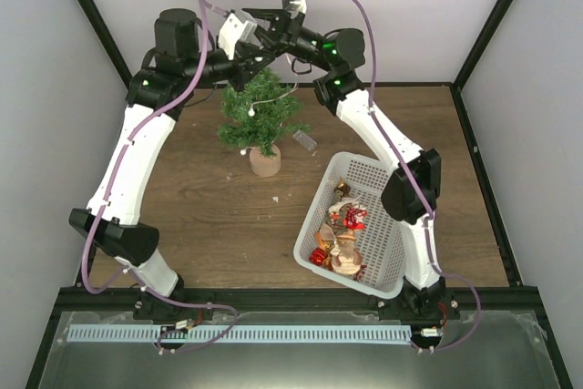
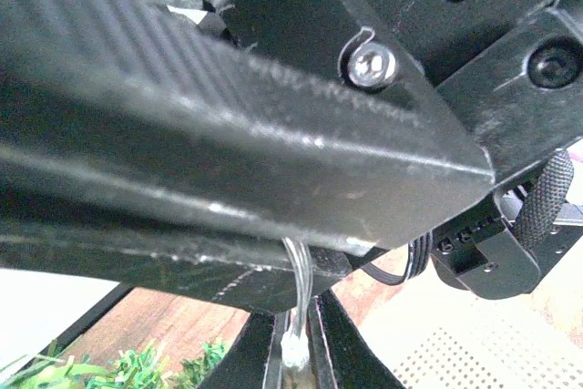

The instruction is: Decorate the small christmas tree

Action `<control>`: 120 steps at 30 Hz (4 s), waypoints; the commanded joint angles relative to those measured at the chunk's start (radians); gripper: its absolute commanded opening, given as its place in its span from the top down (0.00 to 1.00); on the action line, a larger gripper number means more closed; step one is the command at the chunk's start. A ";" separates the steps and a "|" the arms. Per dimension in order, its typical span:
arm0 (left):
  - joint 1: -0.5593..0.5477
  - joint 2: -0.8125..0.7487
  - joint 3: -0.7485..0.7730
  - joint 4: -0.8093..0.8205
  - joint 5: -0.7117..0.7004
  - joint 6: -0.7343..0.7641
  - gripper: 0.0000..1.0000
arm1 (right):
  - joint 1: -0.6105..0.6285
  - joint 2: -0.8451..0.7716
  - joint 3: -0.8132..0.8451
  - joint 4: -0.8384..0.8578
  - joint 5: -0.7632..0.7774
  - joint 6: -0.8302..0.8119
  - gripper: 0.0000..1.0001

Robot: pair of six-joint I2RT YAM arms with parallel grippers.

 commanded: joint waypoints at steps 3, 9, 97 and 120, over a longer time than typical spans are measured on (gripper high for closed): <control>-0.006 -0.062 0.007 0.026 0.019 0.020 1.00 | 0.007 -0.042 -0.026 0.018 -0.012 -0.013 0.87; -0.007 -0.092 0.014 0.009 0.021 0.041 1.00 | 0.007 -0.057 -0.062 0.026 -0.011 -0.018 0.62; 0.314 -0.428 -0.419 0.210 0.179 -0.128 1.00 | -0.133 -0.473 -0.845 0.453 -0.110 -0.029 0.39; -0.121 -0.393 -0.567 0.055 0.039 0.088 1.00 | -0.229 -0.589 -1.013 0.460 -0.108 -0.053 0.39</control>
